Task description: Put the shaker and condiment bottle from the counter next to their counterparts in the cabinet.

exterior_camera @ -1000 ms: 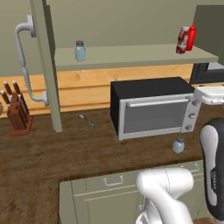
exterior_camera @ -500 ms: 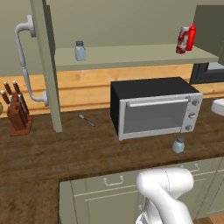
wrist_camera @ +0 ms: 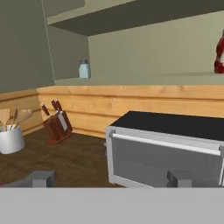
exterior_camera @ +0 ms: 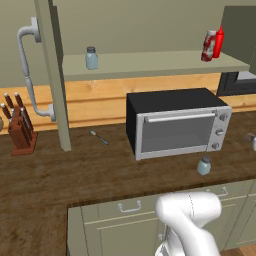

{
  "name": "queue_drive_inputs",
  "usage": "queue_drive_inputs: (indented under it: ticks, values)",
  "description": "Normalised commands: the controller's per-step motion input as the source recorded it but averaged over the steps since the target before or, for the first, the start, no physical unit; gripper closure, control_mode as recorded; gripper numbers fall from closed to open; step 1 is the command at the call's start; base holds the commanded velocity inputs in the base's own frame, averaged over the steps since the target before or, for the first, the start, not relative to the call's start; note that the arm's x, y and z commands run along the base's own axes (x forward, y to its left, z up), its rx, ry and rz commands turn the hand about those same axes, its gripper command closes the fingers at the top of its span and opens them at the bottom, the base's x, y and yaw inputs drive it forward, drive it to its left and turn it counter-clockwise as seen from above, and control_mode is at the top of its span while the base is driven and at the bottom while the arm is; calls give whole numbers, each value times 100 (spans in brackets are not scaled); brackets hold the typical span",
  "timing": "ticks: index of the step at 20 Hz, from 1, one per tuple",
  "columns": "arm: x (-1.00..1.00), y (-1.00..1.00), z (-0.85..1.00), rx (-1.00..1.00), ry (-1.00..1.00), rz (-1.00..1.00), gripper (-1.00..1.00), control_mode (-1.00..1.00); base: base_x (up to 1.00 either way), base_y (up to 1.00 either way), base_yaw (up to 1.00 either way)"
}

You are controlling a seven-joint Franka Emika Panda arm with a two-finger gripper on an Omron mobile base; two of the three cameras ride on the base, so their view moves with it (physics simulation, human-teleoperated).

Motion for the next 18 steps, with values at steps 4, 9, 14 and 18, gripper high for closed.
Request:
queue_drive_inputs:
  ticks: [4,9,14,18]
  values:
    - [0,3,-42,0,1,14,-100,-100,0,0,0]
    - [0,0,-41,0,0,14,-100,-100,0,0,0]
    - [0,2,-51,0,1,10,-100,-100,0,0,0]
    - [0,1,-29,0,0,2,-100,-100,0,0,0]
